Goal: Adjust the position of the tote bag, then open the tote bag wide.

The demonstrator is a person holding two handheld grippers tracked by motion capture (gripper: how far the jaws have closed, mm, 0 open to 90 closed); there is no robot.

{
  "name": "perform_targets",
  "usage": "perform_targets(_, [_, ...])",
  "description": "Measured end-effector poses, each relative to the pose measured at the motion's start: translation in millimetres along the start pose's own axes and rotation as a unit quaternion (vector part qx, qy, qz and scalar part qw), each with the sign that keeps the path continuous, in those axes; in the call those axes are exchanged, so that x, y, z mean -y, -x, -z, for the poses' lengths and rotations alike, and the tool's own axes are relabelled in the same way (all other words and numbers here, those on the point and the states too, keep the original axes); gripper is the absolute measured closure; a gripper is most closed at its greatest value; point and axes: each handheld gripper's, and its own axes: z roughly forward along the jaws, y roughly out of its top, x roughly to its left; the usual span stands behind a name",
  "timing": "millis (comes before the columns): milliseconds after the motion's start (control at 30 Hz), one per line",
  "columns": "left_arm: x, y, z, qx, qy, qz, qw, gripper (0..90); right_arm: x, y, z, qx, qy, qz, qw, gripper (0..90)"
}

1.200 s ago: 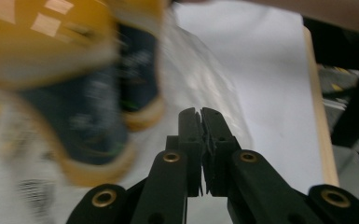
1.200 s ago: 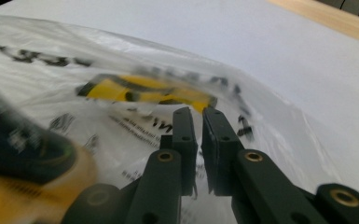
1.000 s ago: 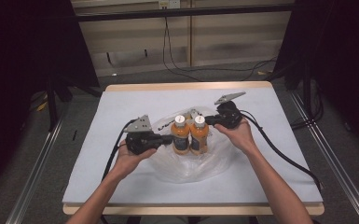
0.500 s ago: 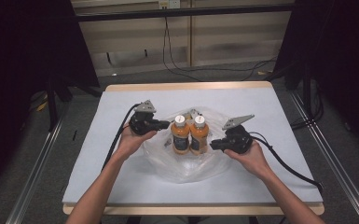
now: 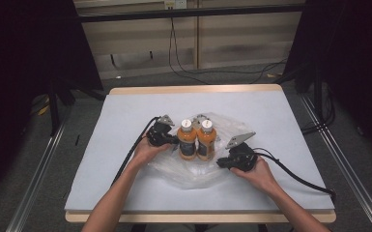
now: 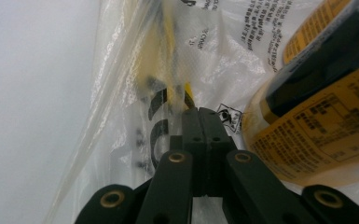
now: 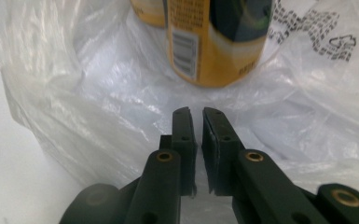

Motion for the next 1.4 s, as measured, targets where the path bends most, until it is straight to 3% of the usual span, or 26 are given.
perform_targets(200, [1.0,-4.4,1.6,-0.017,0.0,0.006,0.9998,90.0,5.6,-0.8,4.5,0.008,0.001,-0.001,1.0,84.7])
perform_targets(367, [3.9,-9.1,3.3,-0.012,0.005,0.015,0.9998,90.0,8.0,-3.8,7.9,0.009,-0.005,0.003,0.9999,86.1])
perform_targets(400, [5.4,-11.7,4.6,-0.027,0.008,0.021,0.9994,90.0,8.2,-3.7,8.2,0.007,-0.005,0.004,1.0,86.4])
perform_targets(533, [11.4,-17.3,7.6,-0.017,0.023,0.047,0.9985,90.0,10.0,-5.0,9.7,0.009,-0.005,0.002,0.9999,86.9])
perform_targets(867, [17.6,-15.5,13.3,-0.013,0.035,0.057,0.9977,90.0,17.5,-9.2,16.0,0.014,-0.002,0.004,0.9999,85.8])
perform_targets(1033, [13.7,-10.7,22.4,-0.001,0.06,0.053,0.9968,76.2,17.9,-11.8,23.2,0.009,0.028,-0.001,0.9996,78.0])
perform_targets(1067, [12.6,-5.3,26.5,-0.006,0.076,0.051,0.9958,71.2,15.6,-10.0,29.3,0.01,0.049,-0.003,0.9987,75.7])
perform_targets(1100, [12.6,-5.3,26.5,-0.006,0.076,0.051,0.9958,70.0,15.6,-10.0,29.3,0.01,0.049,-0.003,0.9987,75.7])
perform_targets(1133, [12.3,-3.3,29.1,-0.004,0.079,0.048,0.9957,68.1,13.4,-7.8,34.1,0.011,0.072,-0.009,0.9973,73.9])
perform_targets(1200, [12.6,2.3,35.4,-0.004,0.092,0.044,0.9948,63.6,11.7,-5.8,37.5,0.014,0.091,-0.012,0.9957,72.3])
perform_targets(1367, [12.1,7.7,44.7,-0.006,0.101,0.041,0.9941,46.8,9.7,-3.8,42.0,0.017,0.112,-0.022,0.9934,66.9])
perform_targets(1400, [10.2,11.8,50.9,-0.002,0.113,0.039,0.9928,43.6,9.1,-3.4,43.4,0.019,0.117,-0.026,0.9926,60.2])
